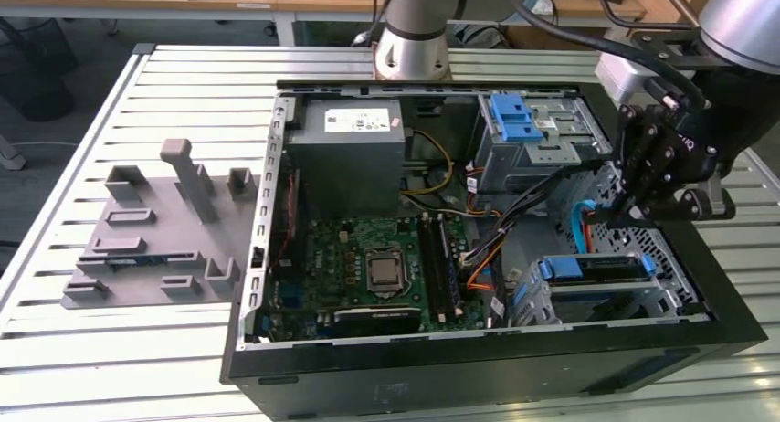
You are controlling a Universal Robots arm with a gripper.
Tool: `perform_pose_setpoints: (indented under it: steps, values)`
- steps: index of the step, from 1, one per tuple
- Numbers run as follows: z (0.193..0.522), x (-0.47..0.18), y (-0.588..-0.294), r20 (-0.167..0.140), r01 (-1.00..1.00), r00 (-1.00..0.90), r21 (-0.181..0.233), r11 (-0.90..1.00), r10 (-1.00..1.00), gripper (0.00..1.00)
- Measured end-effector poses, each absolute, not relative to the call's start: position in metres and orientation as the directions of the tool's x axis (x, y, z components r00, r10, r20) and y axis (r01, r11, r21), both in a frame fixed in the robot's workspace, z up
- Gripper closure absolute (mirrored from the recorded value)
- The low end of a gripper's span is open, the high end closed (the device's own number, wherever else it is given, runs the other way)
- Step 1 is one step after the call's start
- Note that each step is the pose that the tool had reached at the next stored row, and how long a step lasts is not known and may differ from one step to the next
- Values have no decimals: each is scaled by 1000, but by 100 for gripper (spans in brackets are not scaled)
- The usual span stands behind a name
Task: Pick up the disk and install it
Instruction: 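Insert the first disk wire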
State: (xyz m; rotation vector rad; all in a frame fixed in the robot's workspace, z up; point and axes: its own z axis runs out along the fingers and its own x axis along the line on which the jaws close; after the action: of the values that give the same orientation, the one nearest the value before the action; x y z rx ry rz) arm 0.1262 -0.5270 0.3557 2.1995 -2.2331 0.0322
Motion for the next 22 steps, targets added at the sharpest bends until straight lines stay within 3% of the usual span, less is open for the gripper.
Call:
perform_pose_setpoints:
  steps: [14,22]
  values:
    - [344,128,-549,19,-1000,-15,-5,15,-1000,84]
    - [339,129,-552,20,-1000,-18,24,19,-1000,84]
